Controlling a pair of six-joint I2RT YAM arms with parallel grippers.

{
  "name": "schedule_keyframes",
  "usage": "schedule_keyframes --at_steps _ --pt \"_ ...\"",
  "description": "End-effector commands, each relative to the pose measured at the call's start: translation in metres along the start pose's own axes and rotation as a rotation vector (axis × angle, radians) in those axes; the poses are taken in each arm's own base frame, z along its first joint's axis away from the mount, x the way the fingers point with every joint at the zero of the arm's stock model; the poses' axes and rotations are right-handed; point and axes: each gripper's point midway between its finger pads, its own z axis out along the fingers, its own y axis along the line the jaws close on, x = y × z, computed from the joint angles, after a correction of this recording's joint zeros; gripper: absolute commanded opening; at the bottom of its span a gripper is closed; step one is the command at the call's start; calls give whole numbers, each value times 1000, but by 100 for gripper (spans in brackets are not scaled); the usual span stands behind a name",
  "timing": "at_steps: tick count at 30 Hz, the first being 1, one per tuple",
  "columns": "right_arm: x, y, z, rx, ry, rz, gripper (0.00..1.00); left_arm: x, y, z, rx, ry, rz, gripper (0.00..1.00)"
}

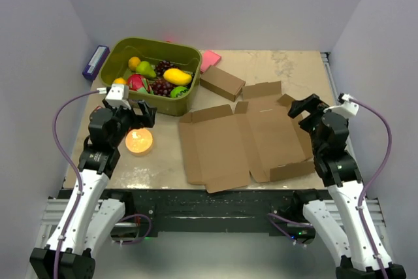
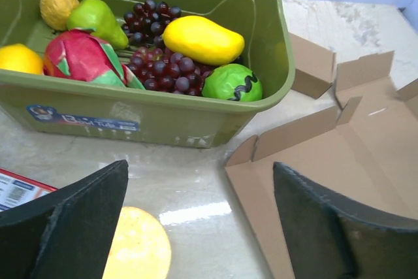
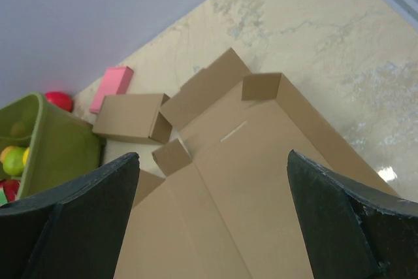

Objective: Fold the paper box

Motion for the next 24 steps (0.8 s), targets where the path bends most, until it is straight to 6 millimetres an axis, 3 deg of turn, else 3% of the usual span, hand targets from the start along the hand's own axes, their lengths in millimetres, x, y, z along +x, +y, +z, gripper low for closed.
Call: schedule_keyframes --at_steps 1,8,12,13,15,16,18,19,21,22,24 --pt "26 -7 -6 47 157 -9 99 -21 -14 0 47 -53 -5 100" --pt "67 -9 -18 41 368 -19 99 -18 -28 13 113 3 -1 98" --pt "91 -18 -27 92 512 -35 99 -31 -58 24 190 -3 33 96" --pt "99 -24 -32 119 555 -45 99 -47 -82 22 251 -25 68 96" --pt "112 -36 -34 176 624 -79 99 -46 -103 36 280 16 122 96" --pt "117 -45 -38 218 655 -101 99 -61 -133 32 352 5 150 96" --pt "119 -59 -42 293 668 -122 99 -56 -161 43 414 34 199 96" --pt "125 -64 -48 318 693 -111 99 -64 -189 39 479 17 223 96" --pt "131 -64 -56 312 714 -74 99 -51 -210 48 509 56 284 96" --pt "140 -67 -64 327 748 -45 99 -46 -229 42 551 74 308 96" --pt "145 -72 -73 346 768 -26 99 -19 -240 44 584 127 339 96"
